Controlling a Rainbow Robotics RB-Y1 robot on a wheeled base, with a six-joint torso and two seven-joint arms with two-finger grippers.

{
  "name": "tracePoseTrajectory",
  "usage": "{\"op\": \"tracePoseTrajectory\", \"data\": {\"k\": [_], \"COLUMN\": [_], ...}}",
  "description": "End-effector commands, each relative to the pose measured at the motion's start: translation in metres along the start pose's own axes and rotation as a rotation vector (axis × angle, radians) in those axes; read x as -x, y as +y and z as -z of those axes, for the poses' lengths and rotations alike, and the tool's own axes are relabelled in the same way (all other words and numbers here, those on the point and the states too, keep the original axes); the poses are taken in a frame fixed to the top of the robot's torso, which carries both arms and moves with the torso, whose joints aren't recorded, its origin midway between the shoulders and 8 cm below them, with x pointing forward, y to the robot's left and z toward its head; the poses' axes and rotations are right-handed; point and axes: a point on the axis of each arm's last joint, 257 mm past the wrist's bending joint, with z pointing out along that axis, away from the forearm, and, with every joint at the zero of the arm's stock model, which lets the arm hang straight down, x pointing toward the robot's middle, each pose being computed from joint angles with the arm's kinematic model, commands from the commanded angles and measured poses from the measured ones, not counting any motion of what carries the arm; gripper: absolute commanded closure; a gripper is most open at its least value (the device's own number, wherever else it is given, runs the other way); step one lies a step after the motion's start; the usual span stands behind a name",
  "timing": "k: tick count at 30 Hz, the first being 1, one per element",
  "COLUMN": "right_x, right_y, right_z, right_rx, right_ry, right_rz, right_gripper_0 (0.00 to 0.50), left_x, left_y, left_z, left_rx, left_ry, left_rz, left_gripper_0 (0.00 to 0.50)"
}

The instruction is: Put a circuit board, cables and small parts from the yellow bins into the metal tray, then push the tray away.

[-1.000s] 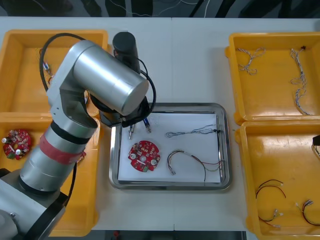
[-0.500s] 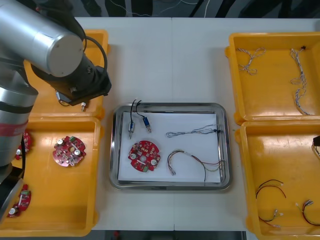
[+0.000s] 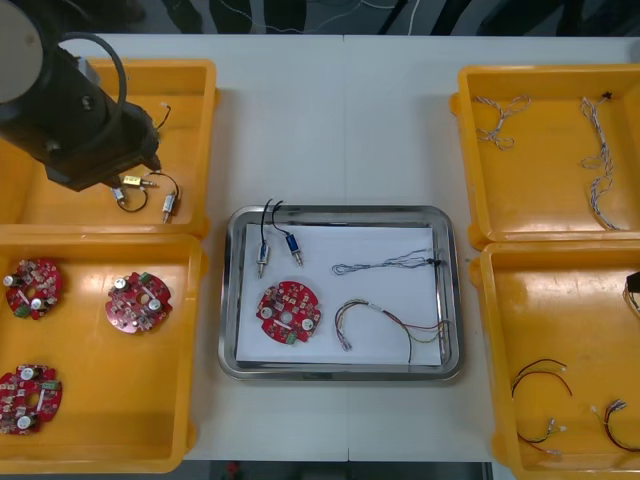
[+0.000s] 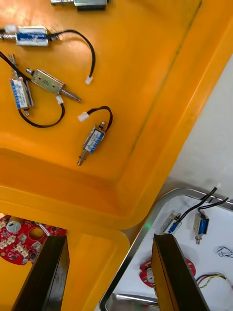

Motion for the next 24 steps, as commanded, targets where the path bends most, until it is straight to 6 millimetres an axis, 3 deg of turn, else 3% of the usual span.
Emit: {"op": "tracePoseTrajectory", "data": {"k": [1, 10, 24], "right_x": [0.004, 0.002, 0.003], "right_y": [-0.01, -0.01, -0.01], "right_z": [0.015, 0.015, 0.016], "right_rx": [-0.034, -0.034, -0.033], "right_ry": [-0.026, -0.024, -0.023], "right_rz": [-0.037, -0.041, -0.041], "right_gripper_0": [0.0, 0.0, 0.0], "left_x": [0.024, 0.004, -0.05], "left_y": [0.022, 0.076, 0.158], "left_z": [0.035, 0.032, 0.021], "left_rx": [-0.006, 0.064, 0.158], "left_ry": [-0.08, -0.073, 0.011], "left_rz": [-0.145, -0.249, -0.264], "left_gripper_0": [0.0, 0.0, 0.0]}}
